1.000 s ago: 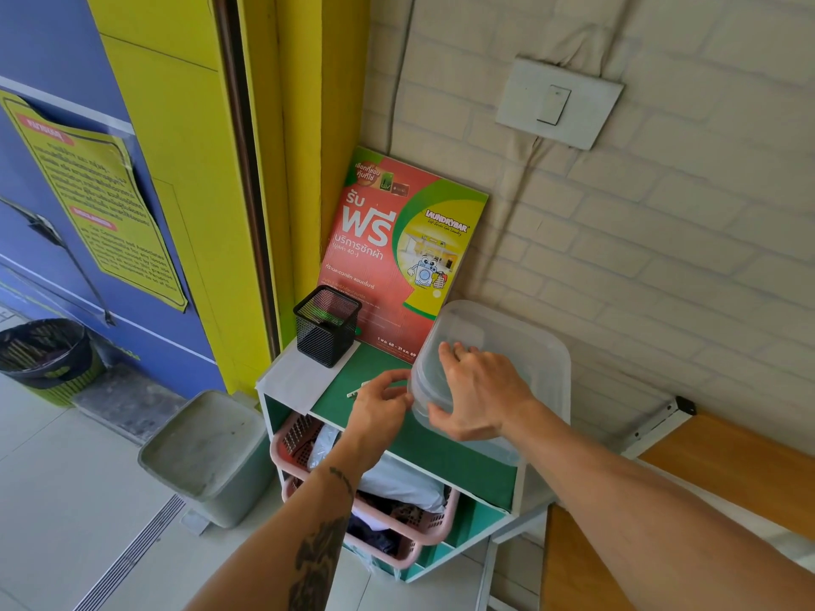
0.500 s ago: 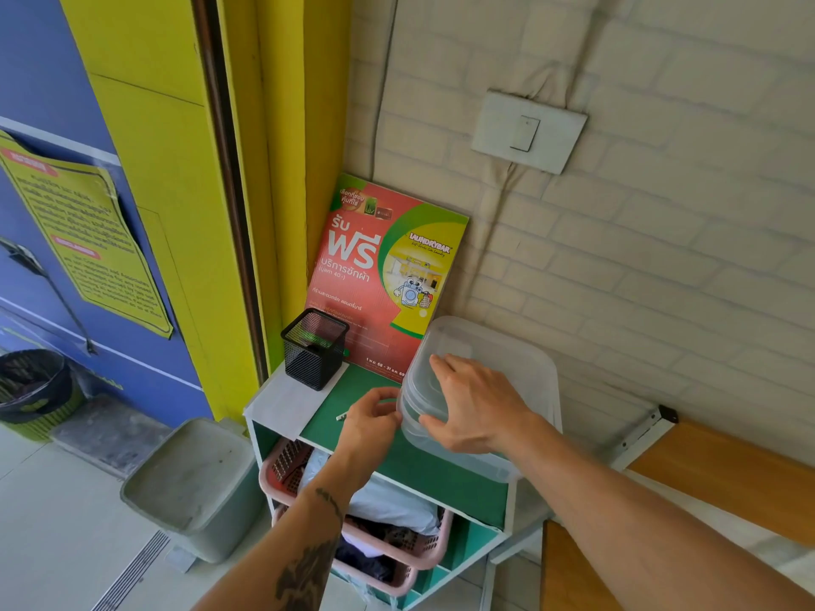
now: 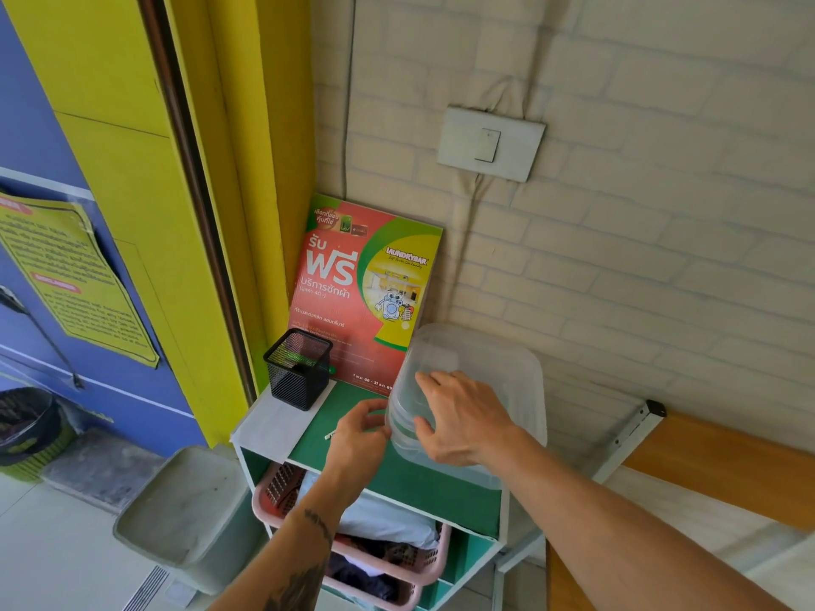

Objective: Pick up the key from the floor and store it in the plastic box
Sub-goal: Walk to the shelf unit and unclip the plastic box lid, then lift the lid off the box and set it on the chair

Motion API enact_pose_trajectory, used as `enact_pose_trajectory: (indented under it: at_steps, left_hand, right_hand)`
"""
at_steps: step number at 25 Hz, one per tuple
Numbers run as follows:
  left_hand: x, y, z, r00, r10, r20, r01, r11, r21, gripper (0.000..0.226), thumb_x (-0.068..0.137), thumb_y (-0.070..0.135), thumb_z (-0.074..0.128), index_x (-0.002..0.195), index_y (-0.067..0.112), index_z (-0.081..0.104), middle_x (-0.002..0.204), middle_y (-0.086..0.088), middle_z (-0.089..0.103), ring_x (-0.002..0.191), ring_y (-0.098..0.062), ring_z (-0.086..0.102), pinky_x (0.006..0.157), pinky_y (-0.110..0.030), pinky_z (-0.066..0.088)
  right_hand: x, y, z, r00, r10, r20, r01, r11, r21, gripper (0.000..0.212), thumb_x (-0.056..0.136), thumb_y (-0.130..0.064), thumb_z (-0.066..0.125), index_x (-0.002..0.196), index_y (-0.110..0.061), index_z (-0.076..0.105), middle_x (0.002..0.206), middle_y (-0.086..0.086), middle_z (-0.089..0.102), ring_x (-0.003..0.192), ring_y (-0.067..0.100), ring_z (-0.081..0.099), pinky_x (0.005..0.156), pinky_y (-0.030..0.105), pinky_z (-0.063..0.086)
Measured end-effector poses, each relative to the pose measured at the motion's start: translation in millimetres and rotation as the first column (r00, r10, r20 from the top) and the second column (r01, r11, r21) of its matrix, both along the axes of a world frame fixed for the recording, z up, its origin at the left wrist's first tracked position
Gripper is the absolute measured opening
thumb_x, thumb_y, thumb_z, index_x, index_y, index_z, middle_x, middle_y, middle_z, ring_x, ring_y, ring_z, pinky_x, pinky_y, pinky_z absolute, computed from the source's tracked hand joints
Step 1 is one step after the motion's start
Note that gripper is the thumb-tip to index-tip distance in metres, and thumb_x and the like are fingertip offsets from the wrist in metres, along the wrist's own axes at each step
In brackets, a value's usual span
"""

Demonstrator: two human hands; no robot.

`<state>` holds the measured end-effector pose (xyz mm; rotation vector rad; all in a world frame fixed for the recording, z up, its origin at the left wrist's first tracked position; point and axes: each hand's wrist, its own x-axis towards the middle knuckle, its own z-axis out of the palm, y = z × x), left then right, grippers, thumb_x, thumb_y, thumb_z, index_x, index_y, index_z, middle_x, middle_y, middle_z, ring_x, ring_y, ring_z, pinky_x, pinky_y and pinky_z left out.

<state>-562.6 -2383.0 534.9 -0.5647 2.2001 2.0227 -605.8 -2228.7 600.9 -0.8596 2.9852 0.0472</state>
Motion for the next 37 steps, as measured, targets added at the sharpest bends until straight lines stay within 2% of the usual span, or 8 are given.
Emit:
enact_pose_trajectory:
  at_steps: [5,9,12,15,19,26,32,37]
  left_hand:
    - [-2.5,1.1,4.9,0.998,0.068,-0.017,-0.069,0.992,-0.110,0.037,0.083,0.001,0.052,0.112,0.021,0.064,0.105,0.004,0.073,0.079,-0.013,0.068,0.061,-0.027,0.051]
    - [-14.8,5.0,23.7,0.973,0.150,-0.176,-0.192,0.947,-0.258,0.037,0.084,0.003,0.045,0.108,0.023,0.065,0.107,0.003,0.071,0.088,-0.021,0.068,0.078,-0.042,0.059]
    - [-30.1,10.6,37.4,0.963,0.053,-0.263,-0.151,0.917,-0.368,0.035,0.090,0.008,0.047,0.120,0.019,0.063,0.117,0.002,0.067,0.103,-0.019,0.063,0.093,-0.033,0.050]
    - [-46.7,16.8,37.3,0.964,-0.106,-0.244,-0.034,0.860,-0.510,0.040,0.092,0.016,0.046,0.132,0.020,0.054,0.131,-0.001,0.060,0.116,-0.021,0.058,0.100,-0.036,0.047]
    - [-53.0,26.2,31.5,0.959,-0.261,-0.107,0.149,0.791,-0.594,0.054,0.095,0.025,0.047,0.147,0.017,0.035,0.152,-0.004,0.041,0.135,-0.026,0.043,0.112,-0.043,0.035]
    - [-51.4,41.7,31.2,0.967,-0.239,-0.093,0.145,0.807,-0.572,0.059,0.093,0.020,0.048,0.149,0.019,0.030,0.156,-0.004,0.035,0.138,-0.028,0.039,0.112,-0.043,0.034]
    - [-43.1,52.0,42.9,0.959,-0.145,-0.244,-0.006,0.850,-0.527,0.057,0.089,0.017,0.051,0.145,0.017,0.039,0.151,-0.004,0.042,0.135,-0.027,0.044,0.110,-0.042,0.039]
    - [-27.9,75.2,54.5,0.925,-0.151,-0.347,-0.074,0.828,-0.556,0.057,0.088,0.020,0.051,0.144,0.020,0.040,0.153,-0.003,0.040,0.134,-0.026,0.045,0.106,-0.043,0.044]
  right_hand:
    - [-1.8,3.5,-0.5,0.999,-0.048,0.022,0.049,0.995,-0.086,0.063,0.088,-0.046,0.044,0.140,-0.010,0.043,0.135,0.010,0.054,0.120,0.032,0.051,0.094,0.047,0.049]
    - [-12.4,36.5,9.6,0.981,-0.191,0.035,0.194,0.952,-0.237,0.064,0.093,-0.047,0.045,0.147,-0.015,0.036,0.146,0.005,0.046,0.129,0.027,0.046,0.101,0.043,0.045]
    - [-17.6,70.7,6.0,0.940,-0.329,0.088,0.341,0.897,-0.281,0.064,0.095,-0.045,0.045,0.150,-0.016,0.031,0.154,0.004,0.036,0.138,0.026,0.036,0.107,0.043,0.039]
    - [-19.3,92.9,-7.8,0.869,-0.456,0.192,0.494,0.788,-0.367,0.066,0.094,-0.044,0.047,0.152,-0.020,0.027,0.160,0.005,0.024,0.144,0.026,0.026,0.112,0.045,0.034]
    - [-13.6,100.0,-24.1,0.751,-0.528,0.397,0.659,0.558,-0.505,0.069,0.097,-0.041,0.049,0.155,-0.020,0.019,0.162,0.007,0.022,0.146,0.027,0.027,0.116,0.043,0.027]
    - [-8.8,87.6,-35.7,0.733,-0.473,0.488,0.678,0.451,-0.581,0.071,0.098,-0.039,0.051,0.156,-0.025,0.014,0.167,0.004,0.001,0.153,0.022,0.005,0.120,0.042,0.013]
    - [-7.3,92.4,-18.5,0.768,-0.497,0.403,0.622,0.432,-0.653,0.069,0.096,-0.039,0.053,0.155,-0.025,0.021,0.167,0.003,0.007,0.152,0.021,0.010,0.120,0.041,0.015]
    - [12.4,109.1,-3.8,0.773,-0.566,0.288,0.582,0.449,-0.678,0.068,0.096,-0.037,0.053,0.155,-0.024,0.022,0.167,0.001,0.005,0.152,0.019,0.007,0.117,0.034,0.013]
